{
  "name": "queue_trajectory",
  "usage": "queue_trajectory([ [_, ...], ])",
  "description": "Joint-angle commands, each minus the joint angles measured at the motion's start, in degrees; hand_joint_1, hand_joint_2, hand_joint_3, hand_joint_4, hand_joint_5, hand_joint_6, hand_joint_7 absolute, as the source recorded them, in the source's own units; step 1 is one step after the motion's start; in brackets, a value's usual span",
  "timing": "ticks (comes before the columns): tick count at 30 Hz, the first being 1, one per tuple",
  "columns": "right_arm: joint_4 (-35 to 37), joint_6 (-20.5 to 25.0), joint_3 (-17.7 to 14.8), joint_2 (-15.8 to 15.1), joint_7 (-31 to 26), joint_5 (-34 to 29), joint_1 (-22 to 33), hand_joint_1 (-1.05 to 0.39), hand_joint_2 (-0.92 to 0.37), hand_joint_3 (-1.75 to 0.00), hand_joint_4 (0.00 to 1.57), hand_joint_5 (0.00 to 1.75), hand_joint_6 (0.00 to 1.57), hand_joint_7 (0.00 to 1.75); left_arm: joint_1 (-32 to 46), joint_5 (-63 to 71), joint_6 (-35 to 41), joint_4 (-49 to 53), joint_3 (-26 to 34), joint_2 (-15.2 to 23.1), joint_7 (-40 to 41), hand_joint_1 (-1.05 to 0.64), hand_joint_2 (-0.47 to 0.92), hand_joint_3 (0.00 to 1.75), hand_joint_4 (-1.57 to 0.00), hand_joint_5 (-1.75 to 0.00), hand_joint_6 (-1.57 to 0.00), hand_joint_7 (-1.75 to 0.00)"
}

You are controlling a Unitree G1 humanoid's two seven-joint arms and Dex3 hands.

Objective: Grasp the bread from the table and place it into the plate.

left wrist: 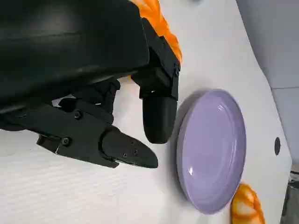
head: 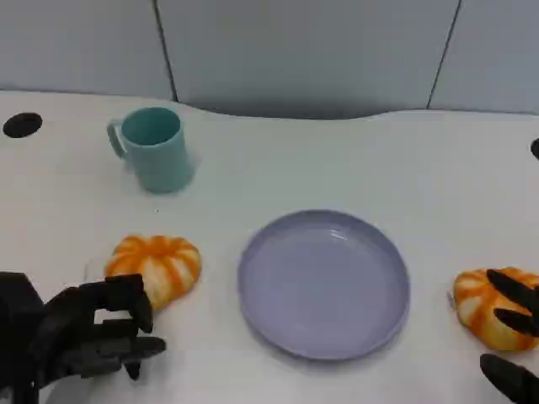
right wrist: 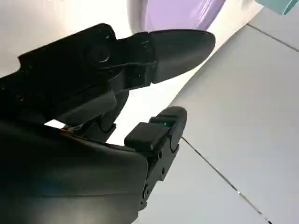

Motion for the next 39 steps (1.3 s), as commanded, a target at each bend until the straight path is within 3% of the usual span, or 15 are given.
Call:
queue_trajectory([
  [1,-0.7,0.2,-0.4,-0.4,0.2,1.4,0.2,-0.42,-0.92,-0.30,0.94,0.09,0.67,0.00,-0.2,0.0,-0.2,0.2,0.3,0.6,-0.1,-0.29,0.91,0.01,-0.73,-1.75,-0.56,-1.75],
  [11,-0.7,0.4,-0.2,-0.6,0.0,0.7,0.0,-0.42,-0.92,-0.30,0.91,0.09,0.66,0.00,0.7,-0.2,-0.2,-1.9,0.7,0.3,1.2,-0.29,0.91,0.00,-0.75,-1.75,-0.57,-1.75],
  [21,-0.7,0.7,-0.3,-0.5,-0.3,0.2,0.0,-0.41,-0.92,-0.30,0.90,0.08,0.67,0.00,1.0,-1.3,-19.2,-1.9,4.7,-0.8,2.1,-0.27,0.92,0.07,-0.76,-1.75,-0.54,-1.75],
  [26,-0.6,0.7,0.0,-0.4,-0.4,-0.4,-0.3,-0.41,-0.92,-0.30,0.91,0.08,0.66,0.00,-1.9,8.7,-33.5,0.3,3.8,3.0,7.1,-0.29,0.91,0.08,-0.73,-1.75,-0.49,-1.75],
  [30,-0.9,1.0,0.2,-0.1,-0.5,-0.7,-0.2,-0.41,-0.92,-0.30,0.91,0.09,0.66,0.00,-4.2,19.0,-40.9,2.2,2.6,6.6,13.8,-0.36,0.91,0.05,-0.56,-1.75,-0.33,-1.75],
  [32,-0.9,0.7,0.3,0.0,-0.4,-0.5,-0.3,-0.41,-0.92,-0.31,0.91,0.09,0.67,0.00,-5.3,28.7,-43.2,1.9,1.3,9.7,19.7,-0.50,0.92,0.03,-0.36,-1.67,-0.33,-1.36],
  [33,-0.9,0.8,0.4,0.1,-0.3,-0.3,-0.3,-0.41,-0.92,-0.31,0.91,0.09,0.67,0.00,-5.7,33.1,-43.4,1.5,0.6,11.1,22.3,-0.57,0.92,0.01,-0.25,-1.47,-0.40,-0.91],
  [34,-1.0,1.0,0.4,0.1,-0.3,-0.3,-0.2,-0.41,-0.92,-0.31,0.91,0.09,0.67,0.00,-6.1,36.5,-43.2,1.0,-0.1,12.3,24.3,-0.60,0.92,0.01,-0.20,-1.37,-0.47,-0.63],
  [36,-1.0,1.0,0.4,0.1,-0.4,-0.6,-0.2,-0.41,-0.92,-0.31,0.90,0.09,0.67,0.00,-6.6,40.9,-42.3,0.3,-1.4,13.7,27.5,-0.65,0.90,0.00,-0.12,-0.95,-0.48,-0.18],
  [39,-0.8,0.7,0.5,0.0,-0.7,-0.8,-0.4,-0.41,-0.92,-0.31,0.90,0.08,0.67,0.00,-7.2,46.0,-39.3,-2.0,-3.6,15.8,30.1,-0.71,0.91,0.01,-0.02,-0.58,-0.34,-0.04],
])
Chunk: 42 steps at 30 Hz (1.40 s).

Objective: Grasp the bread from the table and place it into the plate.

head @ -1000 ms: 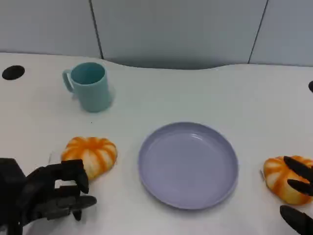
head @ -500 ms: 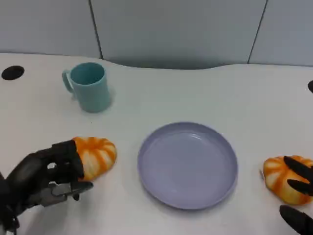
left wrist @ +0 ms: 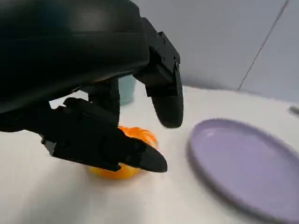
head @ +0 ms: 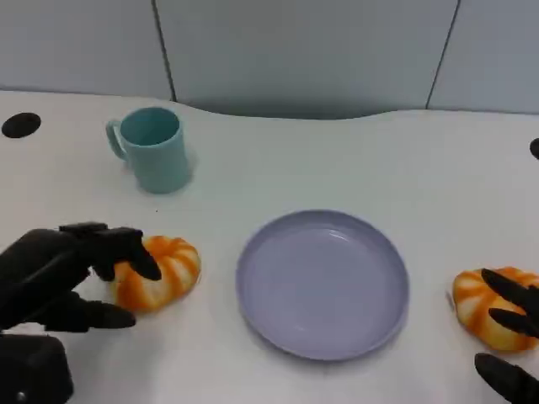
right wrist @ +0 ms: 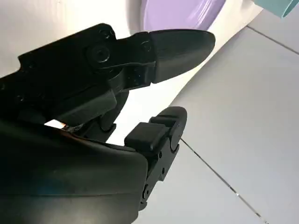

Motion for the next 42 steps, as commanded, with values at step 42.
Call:
queue_trajectory([
  [42,-0.7,-0.2,0.5,-0.3,-2.6,-1.3,-0.3,-0.42,-0.92,-0.31,0.87,0.07,0.67,0.00,-36.1,24.2,27.4,42.2,-42.6,-9.9,10.0,-0.89,0.92,0.38,-0.01,0.00,-0.13,-0.01],
])
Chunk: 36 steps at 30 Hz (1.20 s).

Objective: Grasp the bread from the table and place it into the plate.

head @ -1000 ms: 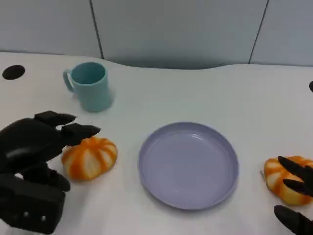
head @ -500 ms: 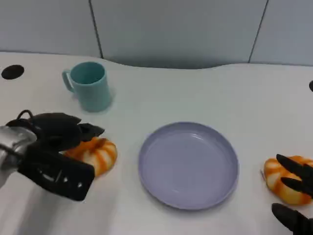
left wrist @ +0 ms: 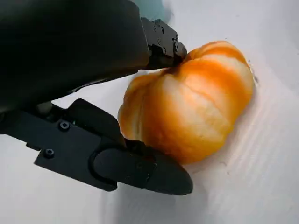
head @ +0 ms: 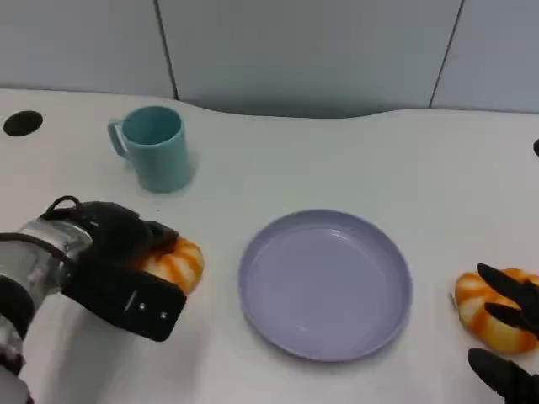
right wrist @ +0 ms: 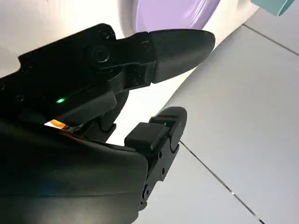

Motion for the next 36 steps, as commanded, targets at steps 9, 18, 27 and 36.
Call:
queue_trajectory([
  [9,-1.1,-0.4,-0.8,-0.5,-0.7,0.6,0.9,-0.42,-0.92,-0.31,0.90,0.09,0.67,0.00,0.1,-3.1,2.4,5.6,-0.3,-2.7,5.6,-0.84,0.92,0.38,-0.07,-0.03,-0.13,-0.01],
  [18,-2.3,0.3,-0.9,-0.2,-1.0,0.1,1.5,-0.40,-0.92,-0.31,0.92,0.10,0.65,0.00,-0.5,-5.8,6.2,7.1,1.1,-4.5,8.3,-0.44,0.88,0.02,-0.19,-0.40,-0.32,-0.04],
  [27,-1.1,-0.4,-0.6,-0.5,-1.0,0.4,0.1,-0.39,-0.92,-0.31,0.90,0.09,0.66,0.00,-1.3,-9.7,5.3,7.2,3.8,-3.4,4.0,-0.21,0.88,0.02,-0.15,-1.57,-0.19,-1.35],
  [36,2.3,-2.9,0.4,-0.7,-0.9,0.5,-2.2,-0.38,-0.92,-0.31,0.88,0.08,0.66,0.00,0.3,-10.2,2.8,6.8,4.3,-1.2,9.1,-0.19,0.86,0.01,-0.48,-1.74,-0.36,-1.72],
])
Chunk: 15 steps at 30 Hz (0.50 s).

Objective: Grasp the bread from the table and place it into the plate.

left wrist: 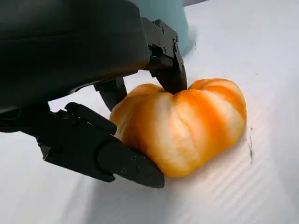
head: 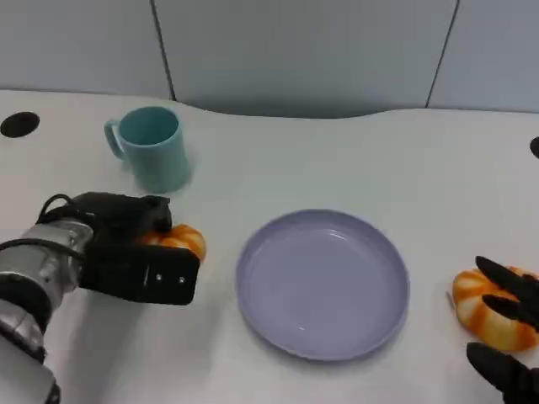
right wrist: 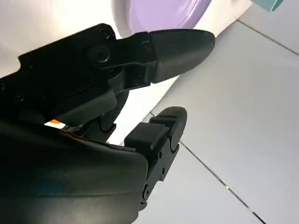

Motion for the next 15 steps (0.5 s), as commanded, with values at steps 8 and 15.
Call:
queue_trajectory([
  [8,2.0,-1.0,0.9,-1.3,1.3,0.5,-2.3,-0.39,-0.92,-0.33,0.82,0.04,0.64,0.00,3.8,-4.8,-2.1,-0.7,5.0,2.9,2.8,-0.21,0.92,0.28,-0.67,-1.75,-0.50,-1.75],
  [15,2.4,-1.6,0.8,-2.0,0.8,-0.4,-2.1,-0.39,-0.92,-0.36,0.85,0.06,0.64,0.00,4.9,-9.1,-5.4,-1.7,8.9,4.4,0.0,-0.18,0.85,0.33,-0.63,-1.75,-0.51,-1.75],
])
